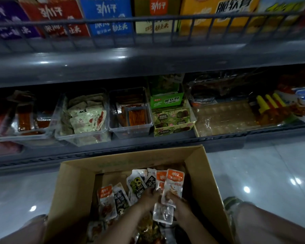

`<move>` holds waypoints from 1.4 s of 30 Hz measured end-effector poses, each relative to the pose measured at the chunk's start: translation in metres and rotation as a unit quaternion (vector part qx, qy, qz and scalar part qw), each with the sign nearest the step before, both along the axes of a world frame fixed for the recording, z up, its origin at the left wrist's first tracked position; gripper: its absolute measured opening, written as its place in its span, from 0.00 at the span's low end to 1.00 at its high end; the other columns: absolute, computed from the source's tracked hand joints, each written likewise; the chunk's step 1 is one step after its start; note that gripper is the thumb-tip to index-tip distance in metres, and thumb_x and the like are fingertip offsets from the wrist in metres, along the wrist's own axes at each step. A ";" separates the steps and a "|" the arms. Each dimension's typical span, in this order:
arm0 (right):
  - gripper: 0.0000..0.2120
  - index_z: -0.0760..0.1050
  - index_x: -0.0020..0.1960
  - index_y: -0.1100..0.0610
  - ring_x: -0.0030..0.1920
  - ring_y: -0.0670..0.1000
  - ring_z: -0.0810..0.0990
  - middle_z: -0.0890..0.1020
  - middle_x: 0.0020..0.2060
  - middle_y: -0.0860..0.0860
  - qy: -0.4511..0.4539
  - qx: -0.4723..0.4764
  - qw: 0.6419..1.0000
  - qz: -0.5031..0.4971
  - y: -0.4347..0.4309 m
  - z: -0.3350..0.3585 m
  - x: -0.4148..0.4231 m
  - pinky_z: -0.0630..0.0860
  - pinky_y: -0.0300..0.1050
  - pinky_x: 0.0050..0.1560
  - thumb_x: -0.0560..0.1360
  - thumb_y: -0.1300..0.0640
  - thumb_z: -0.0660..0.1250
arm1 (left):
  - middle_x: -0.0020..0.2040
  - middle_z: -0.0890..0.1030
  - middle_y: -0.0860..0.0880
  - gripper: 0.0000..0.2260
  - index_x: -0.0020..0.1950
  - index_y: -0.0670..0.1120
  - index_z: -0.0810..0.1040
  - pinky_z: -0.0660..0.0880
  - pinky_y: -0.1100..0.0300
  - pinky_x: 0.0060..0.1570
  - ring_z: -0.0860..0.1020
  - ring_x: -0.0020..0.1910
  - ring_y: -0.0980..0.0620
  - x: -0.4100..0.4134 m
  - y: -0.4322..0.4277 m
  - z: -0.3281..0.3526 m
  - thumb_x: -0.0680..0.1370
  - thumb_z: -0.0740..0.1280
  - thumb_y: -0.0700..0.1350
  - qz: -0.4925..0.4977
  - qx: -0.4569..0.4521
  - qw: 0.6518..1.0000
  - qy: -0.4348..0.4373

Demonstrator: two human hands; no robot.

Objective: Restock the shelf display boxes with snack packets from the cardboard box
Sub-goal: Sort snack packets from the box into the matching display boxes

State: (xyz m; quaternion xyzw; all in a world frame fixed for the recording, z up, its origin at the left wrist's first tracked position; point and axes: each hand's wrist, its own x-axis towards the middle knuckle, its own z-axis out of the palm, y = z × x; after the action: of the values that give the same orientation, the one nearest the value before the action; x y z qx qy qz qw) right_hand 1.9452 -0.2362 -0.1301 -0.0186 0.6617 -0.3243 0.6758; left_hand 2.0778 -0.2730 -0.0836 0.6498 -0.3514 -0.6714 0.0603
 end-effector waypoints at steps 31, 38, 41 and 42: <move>0.23 0.72 0.59 0.58 0.49 0.56 0.84 0.84 0.50 0.56 0.049 -0.357 0.923 0.133 -0.027 0.344 0.038 0.79 0.59 0.54 0.65 0.56 0.71 | 0.47 0.84 0.44 0.11 0.53 0.45 0.77 0.79 0.61 0.41 0.83 0.45 0.50 0.091 -0.005 0.294 0.81 0.57 0.48 0.197 -0.458 0.859 0.111; 0.14 0.77 0.56 0.58 0.49 0.54 0.85 0.85 0.48 0.53 0.099 -0.389 0.895 0.194 -0.028 0.351 0.044 0.79 0.57 0.55 0.73 0.54 0.67 | 0.47 0.85 0.50 0.11 0.56 0.45 0.76 0.77 0.69 0.39 0.84 0.44 0.56 0.080 -0.003 0.294 0.81 0.59 0.49 0.112 -0.406 0.892 0.164; 0.11 0.78 0.55 0.59 0.47 0.53 0.85 0.86 0.46 0.53 0.100 -0.376 0.903 0.180 -0.025 0.348 0.051 0.80 0.53 0.52 0.74 0.56 0.67 | 0.49 0.84 0.50 0.10 0.55 0.46 0.77 0.78 0.67 0.43 0.83 0.47 0.57 0.080 -0.006 0.292 0.79 0.62 0.48 0.134 -0.426 0.882 0.150; 0.10 0.78 0.55 0.58 0.47 0.53 0.85 0.86 0.46 0.53 0.091 -0.371 0.910 0.160 -0.026 0.348 0.049 0.80 0.52 0.50 0.75 0.57 0.67 | 0.48 0.84 0.50 0.09 0.54 0.45 0.78 0.78 0.67 0.42 0.83 0.46 0.57 0.081 -0.008 0.292 0.79 0.63 0.48 0.154 -0.423 0.880 0.148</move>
State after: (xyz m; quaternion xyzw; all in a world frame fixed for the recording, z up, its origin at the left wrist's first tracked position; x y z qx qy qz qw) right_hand 1.9945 -0.2626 0.2175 -0.4031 0.5401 -0.4313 0.5998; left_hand 2.1586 -0.2808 0.2082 0.5015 -0.4846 -0.5290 0.4836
